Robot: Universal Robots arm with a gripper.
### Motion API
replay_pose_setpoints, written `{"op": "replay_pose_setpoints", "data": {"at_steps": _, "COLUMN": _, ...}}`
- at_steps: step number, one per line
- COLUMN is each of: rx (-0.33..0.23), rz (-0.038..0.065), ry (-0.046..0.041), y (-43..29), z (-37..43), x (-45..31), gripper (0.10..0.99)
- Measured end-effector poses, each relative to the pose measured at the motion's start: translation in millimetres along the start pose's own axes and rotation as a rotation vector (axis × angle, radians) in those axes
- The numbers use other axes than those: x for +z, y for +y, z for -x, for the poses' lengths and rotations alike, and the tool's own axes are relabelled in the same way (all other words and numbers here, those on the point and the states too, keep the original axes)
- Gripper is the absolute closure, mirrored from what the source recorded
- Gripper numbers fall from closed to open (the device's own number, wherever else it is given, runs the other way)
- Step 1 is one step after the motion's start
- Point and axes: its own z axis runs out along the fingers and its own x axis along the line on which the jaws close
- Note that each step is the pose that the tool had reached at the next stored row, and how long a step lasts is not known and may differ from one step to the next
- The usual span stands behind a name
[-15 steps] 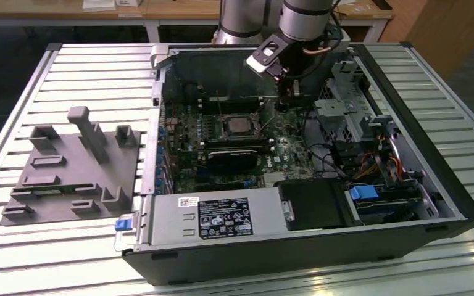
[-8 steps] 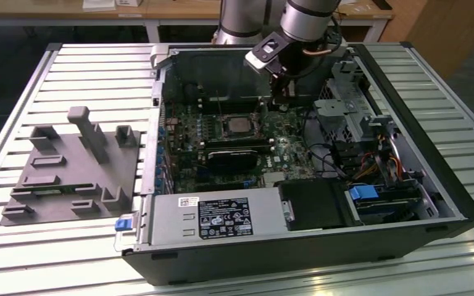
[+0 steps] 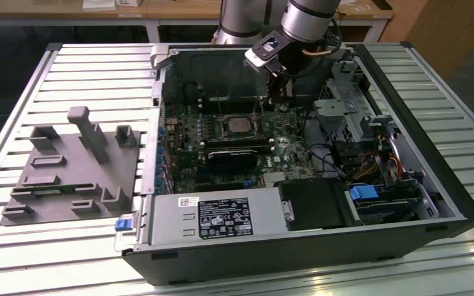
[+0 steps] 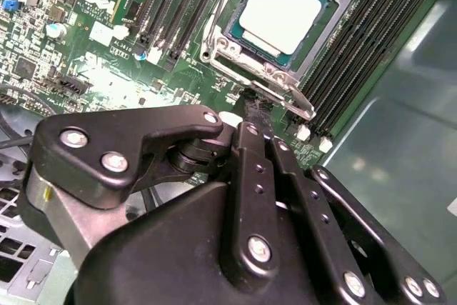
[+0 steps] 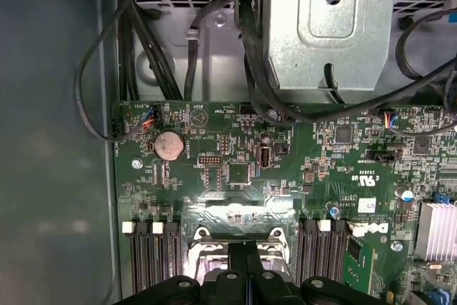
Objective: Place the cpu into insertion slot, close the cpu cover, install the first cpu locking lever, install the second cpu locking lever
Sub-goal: 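Close the cpu cover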
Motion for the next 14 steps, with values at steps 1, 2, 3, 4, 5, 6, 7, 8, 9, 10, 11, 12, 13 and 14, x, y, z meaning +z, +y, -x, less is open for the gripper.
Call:
{"op": "replay_pose_setpoints", "data": {"at_steps": 1, "rx": 0.0, "rz": 0.0, "ry": 0.0, "y": 0.0, "z": 0.0, "x": 0.0, "gripper": 0.984}}
{"op": "replay_pose_setpoints", "data": {"at_steps": 2, "rx": 0.0, "rz": 0.0, "ry": 0.0, "y": 0.0, "z": 0.0, "x": 0.0, "gripper": 0.984}}
{"op": "replay_pose_setpoints", "data": {"at_steps": 3, "rx": 0.0, "rz": 0.0, "ry": 0.0, "y": 0.0, "z": 0.0, "x": 0.0, "gripper": 0.984}}
{"op": "replay_pose_setpoints", "data": {"at_steps": 4, "rx": 0.0, "rz": 0.0, "ry": 0.0002, "y": -0.3, "z": 0.0, "x": 0.1, "gripper": 0.984}}
{"op": "replay_pose_setpoints", "data": {"at_steps": 5, "rx": 0.0, "rz": 0.0, "ry": 0.0002, "y": -0.9, "z": 0.0, "x": 0.3, "gripper": 0.984}}
{"op": "replay_pose_setpoints", "data": {"at_steps": 6, "rx": 0.0, "rz": 0.001, "ry": 0.0002, "y": -1.8, "z": 0.0, "x": 0.4, "gripper": 0.984}}
{"op": "replay_pose_setpoints", "data": {"at_steps": 7, "rx": 0.0, "rz": 0.002, "ry": 0.0002, "y": -2.9, "z": 0.0, "x": 0.5, "gripper": 0.984}}
{"op": "replay_pose_setpoints", "data": {"at_steps": 8, "rx": 0.0, "rz": 0.003, "ry": 0.0004, "y": -4.2, "z": 0.0, "x": 0.8, "gripper": 0.984}}
{"op": "replay_pose_setpoints", "data": {"at_steps": 9, "rx": 0.0, "rz": 0.006, "ry": 0.0005, "y": -6.0, "z": 0.1, "x": 1.1, "gripper": 0.984}}
{"op": "replay_pose_setpoints", "data": {"at_steps": 10, "rx": 0.0, "rz": 0.009, "ry": 0.0007, "y": -7.8, "z": 0.1, "x": 1.4, "gripper": 0.984}}
{"op": "replay_pose_setpoints", "data": {"at_steps": 11, "rx": 0.0, "rz": 0.013, "ry": 0.0008, "y": -9.7, "z": 0.1, "x": 1.8, "gripper": 0.984}}
{"op": "replay_pose_setpoints", "data": {"at_steps": 12, "rx": 0.0, "rz": 0.016, "ry": 0.0008, "y": -11.6, "z": 0.1, "x": 2.1, "gripper": 0.984}}
{"op": "replay_pose_setpoints", "data": {"at_steps": 13, "rx": 0.0, "rz": 0.019, "ry": 0.0009, "y": -13.5, "z": 0.2, "x": 2.4, "gripper": 0.984}}
{"op": "replay_pose_setpoints", "data": {"at_steps": 14, "rx": 0.0, "rz": 0.022, "ry": 0.001, "y": -14.8, "z": 0.2, "x": 2.6, "gripper": 0.984}}
